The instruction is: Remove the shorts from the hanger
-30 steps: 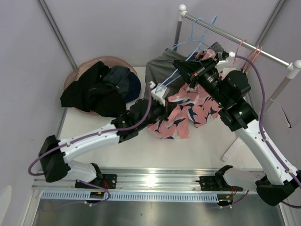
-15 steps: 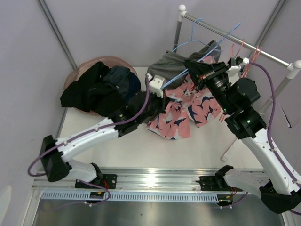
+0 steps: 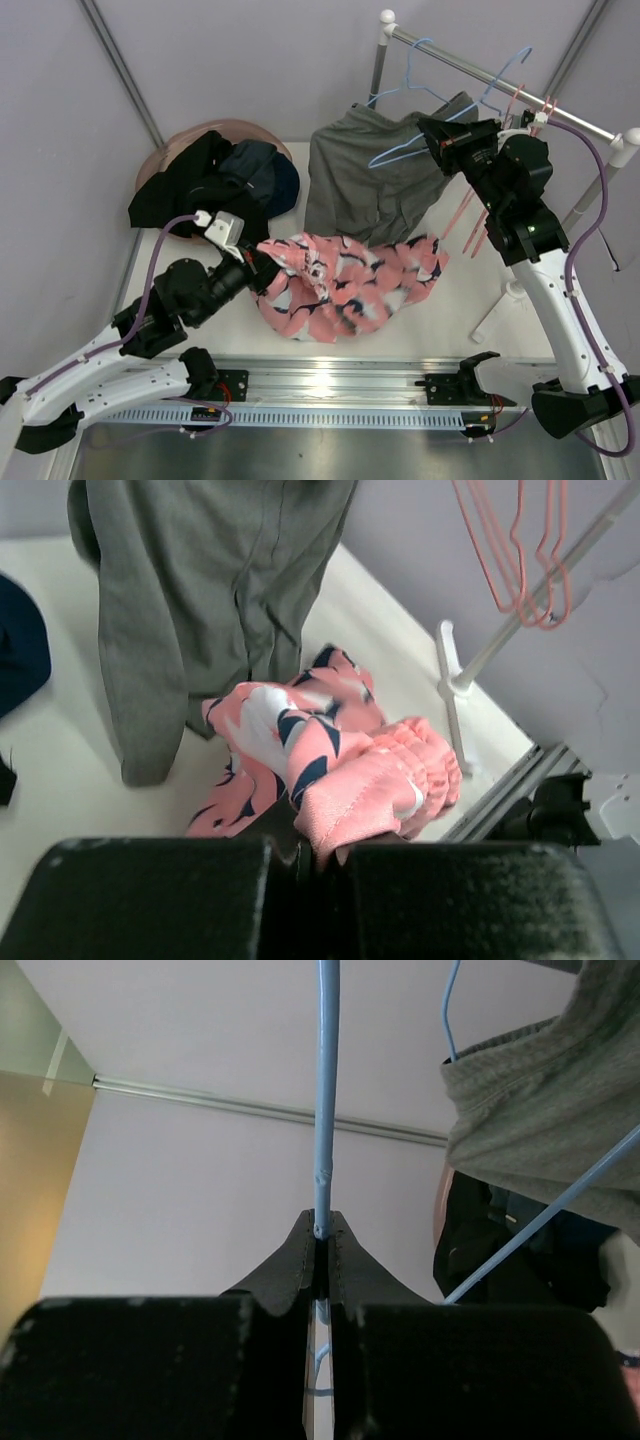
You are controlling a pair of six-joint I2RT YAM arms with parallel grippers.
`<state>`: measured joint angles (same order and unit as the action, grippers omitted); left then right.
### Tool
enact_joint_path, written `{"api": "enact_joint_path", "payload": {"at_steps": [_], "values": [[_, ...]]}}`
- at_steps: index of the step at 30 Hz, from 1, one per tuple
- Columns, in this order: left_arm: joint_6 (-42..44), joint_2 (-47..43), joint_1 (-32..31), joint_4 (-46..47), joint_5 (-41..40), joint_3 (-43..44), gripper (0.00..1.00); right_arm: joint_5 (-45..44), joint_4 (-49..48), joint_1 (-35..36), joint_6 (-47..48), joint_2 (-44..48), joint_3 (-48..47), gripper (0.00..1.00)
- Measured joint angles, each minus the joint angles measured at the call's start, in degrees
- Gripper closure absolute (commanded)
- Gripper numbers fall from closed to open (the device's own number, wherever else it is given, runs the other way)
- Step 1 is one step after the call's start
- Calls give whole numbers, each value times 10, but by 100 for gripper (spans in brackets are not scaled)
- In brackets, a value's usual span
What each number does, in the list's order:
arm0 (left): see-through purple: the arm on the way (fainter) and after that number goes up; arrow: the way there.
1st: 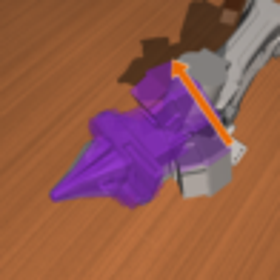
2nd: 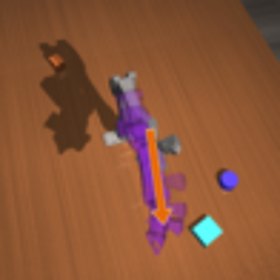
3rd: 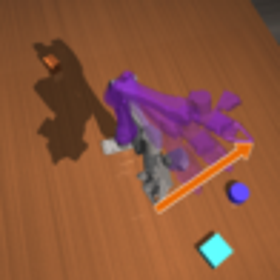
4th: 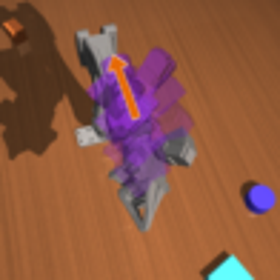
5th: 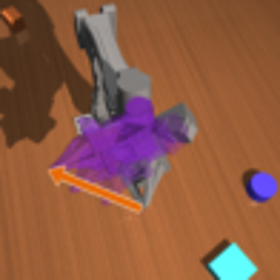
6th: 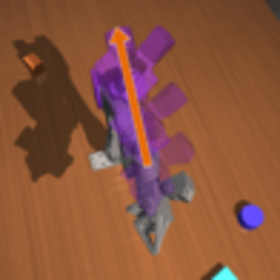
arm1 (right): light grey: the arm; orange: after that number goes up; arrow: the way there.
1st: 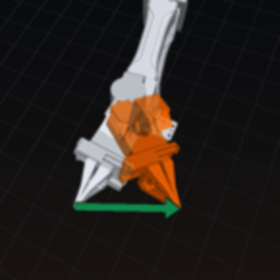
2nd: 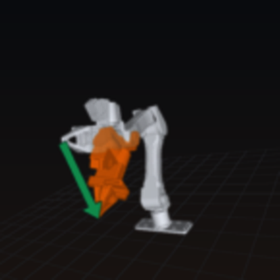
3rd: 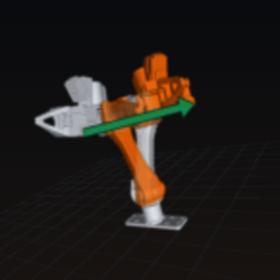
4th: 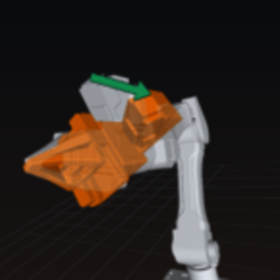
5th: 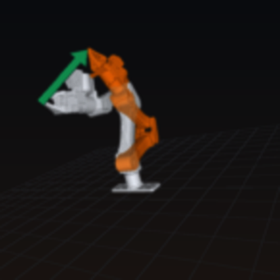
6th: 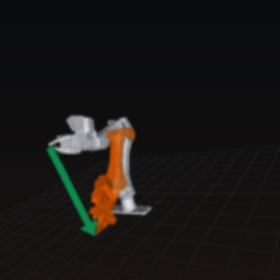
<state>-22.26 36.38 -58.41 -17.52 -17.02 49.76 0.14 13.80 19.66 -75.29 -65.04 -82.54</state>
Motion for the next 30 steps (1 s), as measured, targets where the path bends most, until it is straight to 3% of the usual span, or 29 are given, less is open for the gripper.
{"api": "enact_joint_path", "payload": {"at_steps": [8, 16, 19, 20, 21, 22, 25, 30], "values": [[-33, -20, -10, -65, -8, -42, 100, 34, -19, -27, -3, -54, -1, 100], [-43, -20, -19, -70, -9, -44, 100, 47, -16, -34, -12, -68, 13, 99], [-42, -19, -19, -71, -9, -44, 100, 46, -9, -34, -14, -50, 26, 67], [-42, -18, -19, -71, -9, -44, 100, 45, -6, -34, -15, -43, 29, 46], [-42, -18, -19, -71, -10, -44, 100, 43, -2, -33, -18, -35, 31, 39], [-42, -17, -19, -71, -10, -43, 100, 41, 2, -33, -16, -28, 31, 24], [-42, -13, -19, -71, -13, -43, 100, 33, 11, -33, -11, -3, 31, 9], [-42, -11, -20, -72, -17, -35, 100, 27, 26, -32, -8, 23, 33, 3]]}}
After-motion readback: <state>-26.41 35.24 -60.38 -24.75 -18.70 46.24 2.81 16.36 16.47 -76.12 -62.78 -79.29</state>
